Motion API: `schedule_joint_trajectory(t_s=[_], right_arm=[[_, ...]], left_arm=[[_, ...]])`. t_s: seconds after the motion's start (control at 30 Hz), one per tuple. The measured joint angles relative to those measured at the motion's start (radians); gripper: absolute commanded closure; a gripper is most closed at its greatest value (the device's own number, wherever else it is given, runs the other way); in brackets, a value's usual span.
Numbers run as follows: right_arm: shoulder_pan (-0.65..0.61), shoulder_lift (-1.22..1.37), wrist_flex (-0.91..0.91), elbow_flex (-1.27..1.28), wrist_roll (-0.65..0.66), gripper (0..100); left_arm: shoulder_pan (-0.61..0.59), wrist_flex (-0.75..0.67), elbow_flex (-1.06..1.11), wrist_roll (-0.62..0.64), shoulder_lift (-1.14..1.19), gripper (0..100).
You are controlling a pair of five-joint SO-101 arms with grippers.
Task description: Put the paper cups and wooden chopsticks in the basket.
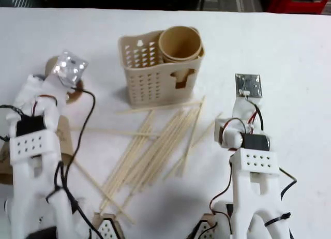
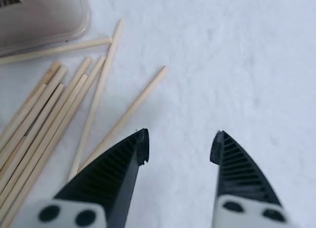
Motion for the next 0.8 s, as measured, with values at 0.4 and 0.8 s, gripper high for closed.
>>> schedule_joint_trajectory(t_s=[0.4, 0.8], right_arm=[[0.0, 0.0, 0.0, 0.0, 0.0, 78.6], [0.0, 0.0, 0.0, 0.0, 0.0, 78.6]], left_arm=[[0.15, 0.448, -0.275, 0.207, -0.199, 98], [0.494, 0.707, -0.686, 0.371, -0.213, 98]])
